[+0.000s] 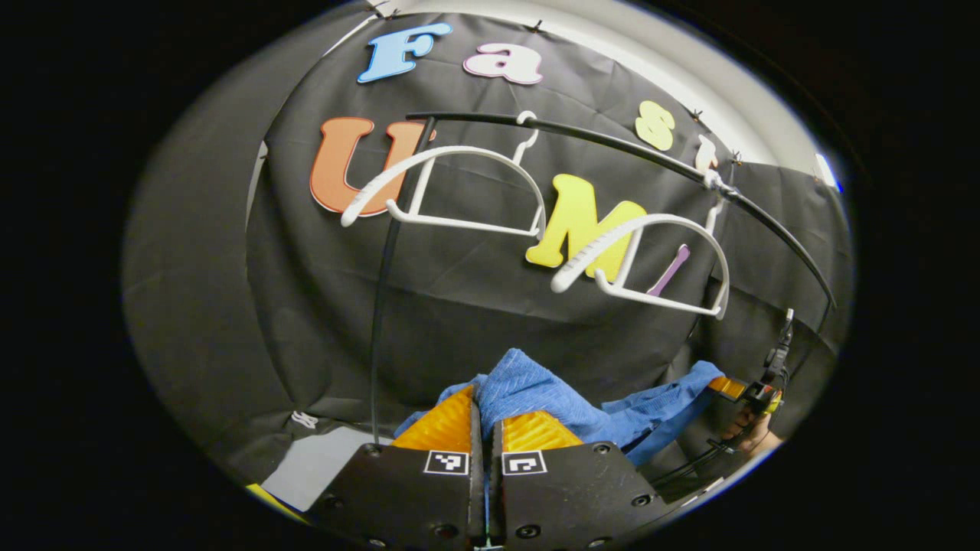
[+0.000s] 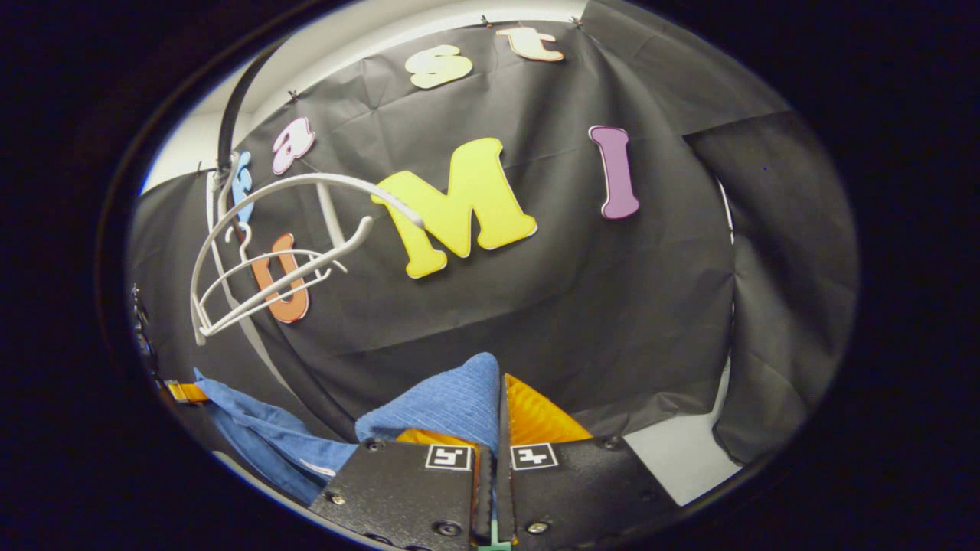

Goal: Grasp the clothes on the hanger with both hands and then place them into the laundry hamper below.

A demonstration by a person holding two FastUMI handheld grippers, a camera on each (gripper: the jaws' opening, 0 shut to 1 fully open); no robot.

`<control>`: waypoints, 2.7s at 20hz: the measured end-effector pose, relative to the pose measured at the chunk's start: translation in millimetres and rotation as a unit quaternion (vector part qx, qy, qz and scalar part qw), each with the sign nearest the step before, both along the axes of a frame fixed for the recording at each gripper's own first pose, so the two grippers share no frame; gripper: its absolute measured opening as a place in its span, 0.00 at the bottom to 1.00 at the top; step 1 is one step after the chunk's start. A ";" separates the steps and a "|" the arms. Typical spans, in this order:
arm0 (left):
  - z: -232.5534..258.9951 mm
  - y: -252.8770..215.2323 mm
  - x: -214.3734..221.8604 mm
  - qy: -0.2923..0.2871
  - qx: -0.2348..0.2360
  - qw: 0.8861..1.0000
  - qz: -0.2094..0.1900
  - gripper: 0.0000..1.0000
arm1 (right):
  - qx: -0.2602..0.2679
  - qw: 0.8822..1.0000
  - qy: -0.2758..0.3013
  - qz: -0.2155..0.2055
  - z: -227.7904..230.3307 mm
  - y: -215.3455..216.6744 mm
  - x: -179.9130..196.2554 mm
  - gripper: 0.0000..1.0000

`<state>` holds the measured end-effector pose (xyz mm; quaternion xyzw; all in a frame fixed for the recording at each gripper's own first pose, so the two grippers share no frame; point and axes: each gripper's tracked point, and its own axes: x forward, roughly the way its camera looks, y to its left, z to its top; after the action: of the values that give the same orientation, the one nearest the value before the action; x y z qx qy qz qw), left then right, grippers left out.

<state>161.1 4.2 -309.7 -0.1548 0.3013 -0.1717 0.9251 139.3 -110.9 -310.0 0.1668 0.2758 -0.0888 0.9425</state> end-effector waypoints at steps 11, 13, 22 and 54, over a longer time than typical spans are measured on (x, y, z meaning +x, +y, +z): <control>-11.1 -21.8 -52.2 0.006 0.038 0.999 -0.007 0.02 | 0.001 0.999 0.024 0.039 -12.3 60.8 -33.4 0.06; -15.0 -31.6 -58.8 0.008 0.049 0.999 -0.012 0.02 | -0.002 0.998 0.023 0.053 -11.3 76.2 -35.3 0.06; -32.4 -87.9 -89.1 0.018 0.079 0.994 -0.066 0.02 | -0.006 0.991 0.029 0.131 -10.7 142.5 -40.3 0.06; -208.0 -117.7 -132.0 0.199 0.100 0.974 -0.038 0.02 | 0.085 0.962 0.186 0.181 -157.0 207.4 -68.9 0.06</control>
<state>29.0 -113.5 -517.7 -0.0815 0.5010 -0.1414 0.8499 70.4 96.5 -467.0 0.1740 0.4787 0.0779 0.8570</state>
